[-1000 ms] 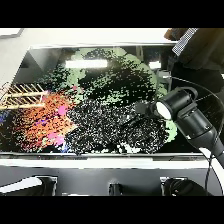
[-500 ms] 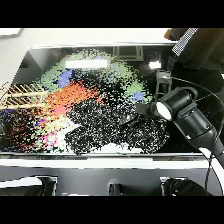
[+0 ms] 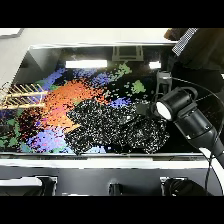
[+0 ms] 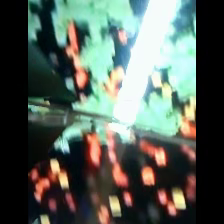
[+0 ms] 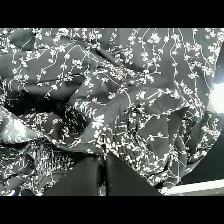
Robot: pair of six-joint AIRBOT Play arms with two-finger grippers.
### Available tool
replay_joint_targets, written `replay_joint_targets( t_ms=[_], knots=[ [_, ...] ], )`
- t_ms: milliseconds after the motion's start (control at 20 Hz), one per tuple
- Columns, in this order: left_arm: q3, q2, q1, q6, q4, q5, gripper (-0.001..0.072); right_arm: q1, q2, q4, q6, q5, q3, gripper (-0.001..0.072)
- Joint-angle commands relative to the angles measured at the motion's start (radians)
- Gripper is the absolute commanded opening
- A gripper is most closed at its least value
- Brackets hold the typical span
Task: Fold the clothes and pants, and hang the long-sleeved shirts on hangers.
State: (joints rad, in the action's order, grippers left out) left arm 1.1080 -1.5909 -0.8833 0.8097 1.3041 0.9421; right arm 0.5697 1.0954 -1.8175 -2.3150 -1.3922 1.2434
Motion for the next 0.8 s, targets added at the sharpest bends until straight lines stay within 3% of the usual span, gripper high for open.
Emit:
replay_joint_targets(
  t_ms=[0, 250, 550, 750],
  knots=[
    [0.000, 0.003, 0.006, 0.005, 0.004, 0.010, 0.0019, 0.001, 0.001, -0.002, 0.000, -0.004, 0.000, 0.0024],
    [0.072, 0.085, 0.021, 0.005, -0.020, 0.064, 0.0017, 0.001, 0.001, -0.009, 0.000, -0.004, 0.000, 0.0024],
    [0.168, 0.277, 0.025, 0.012, -0.205, 0.058, 0.0016, 0.001, 0.000, -0.008, 0.000, -0.006, 0.000, 0.0024],
    [0.179, 0.444, 0.062, 0.011, -0.282, -0.010, 0.0016, 0.001, 0.000, -0.008, 0.000, -0.022, 0.000, 0.0024]
  ],
)
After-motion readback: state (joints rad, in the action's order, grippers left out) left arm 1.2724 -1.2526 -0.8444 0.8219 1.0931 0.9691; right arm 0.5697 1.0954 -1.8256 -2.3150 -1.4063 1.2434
